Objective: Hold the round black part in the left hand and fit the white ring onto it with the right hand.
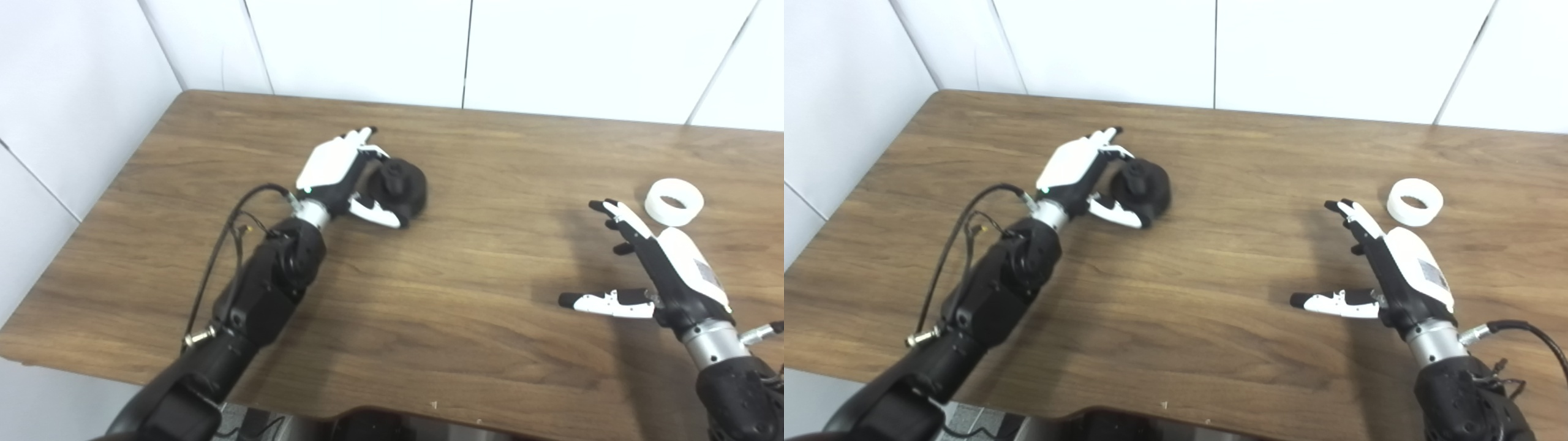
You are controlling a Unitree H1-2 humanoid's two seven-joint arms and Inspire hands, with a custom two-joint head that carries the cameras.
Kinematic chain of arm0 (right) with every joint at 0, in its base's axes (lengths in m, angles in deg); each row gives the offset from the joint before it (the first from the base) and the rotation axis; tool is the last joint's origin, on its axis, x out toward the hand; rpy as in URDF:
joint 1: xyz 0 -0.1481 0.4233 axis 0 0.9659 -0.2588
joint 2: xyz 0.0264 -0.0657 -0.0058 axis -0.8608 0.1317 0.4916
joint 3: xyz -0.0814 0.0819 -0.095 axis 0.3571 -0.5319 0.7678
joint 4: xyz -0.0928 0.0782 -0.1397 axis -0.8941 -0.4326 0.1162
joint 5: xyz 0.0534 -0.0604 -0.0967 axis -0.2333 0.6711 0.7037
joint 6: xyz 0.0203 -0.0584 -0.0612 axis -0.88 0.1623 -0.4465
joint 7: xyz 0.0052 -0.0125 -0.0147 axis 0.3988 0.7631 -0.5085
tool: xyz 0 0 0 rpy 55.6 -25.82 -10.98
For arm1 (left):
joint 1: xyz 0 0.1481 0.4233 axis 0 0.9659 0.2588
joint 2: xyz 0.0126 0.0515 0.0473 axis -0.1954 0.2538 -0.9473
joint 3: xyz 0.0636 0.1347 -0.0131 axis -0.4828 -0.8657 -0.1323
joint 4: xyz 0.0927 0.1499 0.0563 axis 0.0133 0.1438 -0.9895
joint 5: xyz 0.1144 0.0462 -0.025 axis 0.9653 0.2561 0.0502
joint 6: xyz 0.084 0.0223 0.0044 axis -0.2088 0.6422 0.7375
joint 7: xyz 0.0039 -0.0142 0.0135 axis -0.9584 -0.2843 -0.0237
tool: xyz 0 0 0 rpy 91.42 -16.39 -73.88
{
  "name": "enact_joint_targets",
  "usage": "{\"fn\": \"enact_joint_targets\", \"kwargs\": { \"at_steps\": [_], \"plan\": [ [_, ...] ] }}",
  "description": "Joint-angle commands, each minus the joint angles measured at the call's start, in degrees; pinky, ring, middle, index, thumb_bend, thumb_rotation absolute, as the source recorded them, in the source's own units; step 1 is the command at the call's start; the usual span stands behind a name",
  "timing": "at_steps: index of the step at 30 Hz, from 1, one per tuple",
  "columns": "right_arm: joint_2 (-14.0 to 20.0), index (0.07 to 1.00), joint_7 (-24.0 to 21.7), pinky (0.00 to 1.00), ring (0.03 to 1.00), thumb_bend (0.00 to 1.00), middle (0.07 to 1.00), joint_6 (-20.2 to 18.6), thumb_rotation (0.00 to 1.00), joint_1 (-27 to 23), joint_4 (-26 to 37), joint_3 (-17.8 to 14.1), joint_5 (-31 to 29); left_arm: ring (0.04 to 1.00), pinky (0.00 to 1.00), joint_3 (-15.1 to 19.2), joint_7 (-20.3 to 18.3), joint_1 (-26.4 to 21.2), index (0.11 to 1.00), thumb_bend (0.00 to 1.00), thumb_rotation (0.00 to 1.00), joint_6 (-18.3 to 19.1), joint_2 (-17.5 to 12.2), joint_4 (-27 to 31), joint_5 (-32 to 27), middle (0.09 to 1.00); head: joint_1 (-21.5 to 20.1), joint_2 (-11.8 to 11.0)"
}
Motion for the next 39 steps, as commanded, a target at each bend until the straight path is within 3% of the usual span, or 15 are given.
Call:
{"fn": "enact_joint_targets", "kwargs": {
  "at_steps": [1,11,20,25,33,36,39],
  "plan": [
    [-0.4,0.911,1.6,0.73,0.884,0.93,0.956,0.5,0.38,-2.0,2.5,-0.7,0.3,1.0,1.0,-0.6,-1.6,0.0,0.618,0.99,0.37,-0.6,-0.3,2.4,-0.1,1.0,-0.1,0.1],
    [-0.4,0.952,1.1,0.74,0.898,0.92,0.972,-0.6,0.4,-2.5,3.6,-1.4,0.6,1.0,1.0,-3.0,-5.8,3.2,0.627,0.99,0.36,-1.5,2.4,9.3,-0.3,1.0,-2.2,1.2],
    [-0.2,0.94,1.1,0.75,0.898,0.92,0.966,-0.6,0.37,-2.5,3.8,-2.5,0.2,1.0,1.0,-7.0,-7.0,4.7,0.615,1.0,0.38,-5.8,4.0,11.0,0.1,1.0,-3.0,1.6],
    [-0.2,0.941,1.0,0.74,0.895,0.92,0.966,-0.5,0.37,-2.4,3.9,-2.7,0.1,1.0,1.0,-9.1,-7.9,5.8,0.621,1.0,0.39,-6.2,5.4,12.4,0.8,1.0,-3.5,1.7],
    [-0.7,0.935,0.7,0.75,0.898,0.93,0.966,-1.2,0.36,-2.3,4.1,-2.5,0.4,1.0,1.0,-8.9,-8.1,5.9,0.624,1.0,0.38,-6.8,5.7,11.6,1.5,1.0,-3.9,2.0],
    [-1.0,0.937,0.7,0.75,0.899,0.92,0.967,-1.4,0.37,-2.0,4.3,-2.2,0.9,1.0,1.0,-8.4,-8.4,5.9,0.627,1.0,0.38,-6.9,5.4,11.8,1.4,1.0,-6.8,1.9],
    [-1.8,0.94,1.0,0.75,0.896,0.92,0.967,-2.0,0.38,-1.6,4.2,-1.5,2.3,1.0,1.0,-7.5,-8.9,6.1,0.628,1.0,0.37,-7.3,4.6,12.2,0.7,1.0,-13.1,2.0]
  ]
}}
